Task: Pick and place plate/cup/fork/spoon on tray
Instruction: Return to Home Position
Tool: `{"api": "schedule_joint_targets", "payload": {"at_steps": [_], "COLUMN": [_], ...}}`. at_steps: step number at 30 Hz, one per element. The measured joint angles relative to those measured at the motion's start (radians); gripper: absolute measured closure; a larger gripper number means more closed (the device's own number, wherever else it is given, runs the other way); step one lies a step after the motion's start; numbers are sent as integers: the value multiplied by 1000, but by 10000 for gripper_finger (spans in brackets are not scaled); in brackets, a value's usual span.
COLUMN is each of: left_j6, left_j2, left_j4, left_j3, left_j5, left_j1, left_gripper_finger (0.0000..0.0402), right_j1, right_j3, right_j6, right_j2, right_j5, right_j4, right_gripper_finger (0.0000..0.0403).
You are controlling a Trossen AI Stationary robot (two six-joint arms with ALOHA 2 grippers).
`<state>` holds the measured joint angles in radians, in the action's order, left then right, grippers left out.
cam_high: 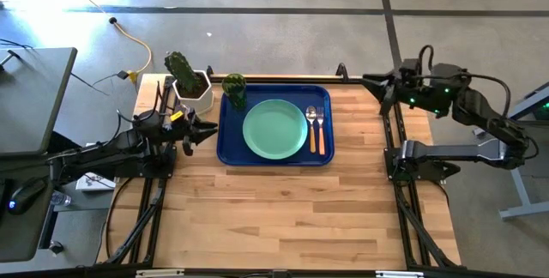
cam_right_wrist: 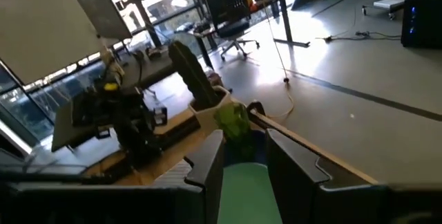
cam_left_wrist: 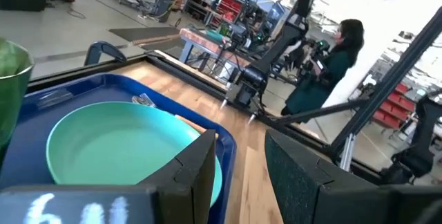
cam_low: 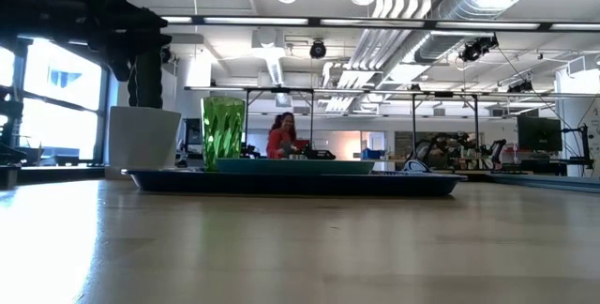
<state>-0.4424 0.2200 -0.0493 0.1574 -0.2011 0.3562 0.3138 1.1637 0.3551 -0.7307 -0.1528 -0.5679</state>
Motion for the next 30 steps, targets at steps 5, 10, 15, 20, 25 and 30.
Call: {"api": "schedule_joint_targets", "payload": {"at_steps": [5,10,15,20,25,30], "left_j6": [25,-15,9,9,41,73], "left_j2": [3,3,3,3,3,3], "left_j4": [-2,-2,-2,0,28,35], "left_j3": [0,0,0,0,0,0], "left_j5": [0,0,1,1,3,6], "left_j1": [-22,-26,-26,-26,-25,-25], "left_gripper_finger": [287,287,287,287,287,287], "right_j1": [0,0,0,0,0,0], "right_j3": [-13,-221,-450,-594,-719,-839], "right_j6": [-23,2,38,37,38,82], "right_j2": [25,122,250,381,509,631], "right_j5": [4,6,46,83,118,180], "right_j4": [-74,45,153,197,250,336], "right_gripper_finger": [304,304,304,304,304,304]}}
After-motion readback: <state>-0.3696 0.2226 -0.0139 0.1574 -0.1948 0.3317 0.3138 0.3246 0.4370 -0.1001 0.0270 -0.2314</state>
